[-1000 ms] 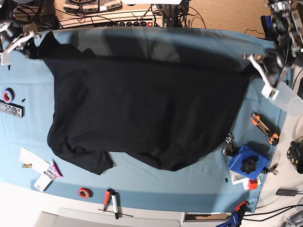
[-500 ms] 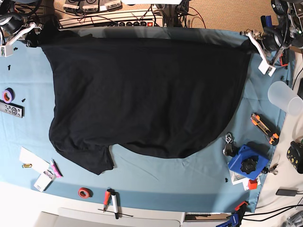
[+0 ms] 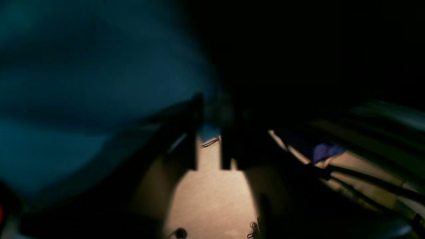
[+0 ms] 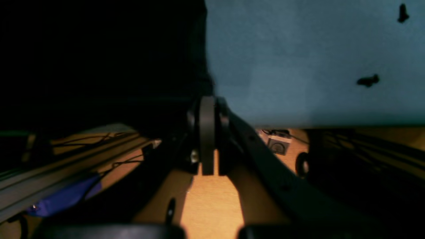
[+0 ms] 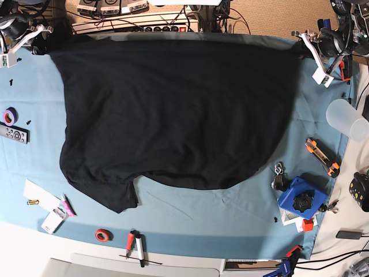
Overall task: Layout the t-shirt on the table in an organized manner, then fold the t-shirt properly
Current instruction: 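Lay the shirt flat and release it from both grippers, then move the left gripper down to the shirt's side edge and grasp it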
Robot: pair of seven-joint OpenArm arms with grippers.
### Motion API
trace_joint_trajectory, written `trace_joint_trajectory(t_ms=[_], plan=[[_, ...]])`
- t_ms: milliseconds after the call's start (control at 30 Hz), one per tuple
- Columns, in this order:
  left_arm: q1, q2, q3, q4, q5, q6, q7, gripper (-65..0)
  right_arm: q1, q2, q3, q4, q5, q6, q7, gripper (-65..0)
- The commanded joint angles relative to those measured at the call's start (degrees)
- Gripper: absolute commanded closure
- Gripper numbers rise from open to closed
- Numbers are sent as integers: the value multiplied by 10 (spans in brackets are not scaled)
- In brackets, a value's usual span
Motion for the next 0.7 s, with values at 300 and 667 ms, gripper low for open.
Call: trace_joint_trajectory(t_ms=[300, 667], plan=[[1, -9, -5, 21, -26, 0, -7, -235, -35, 16, 8, 7, 35, -15, 9, -232], [-107, -9, -2, 60, 6, -19, -150, -235, 56, 22, 20, 7, 78, -16, 9, -232]])
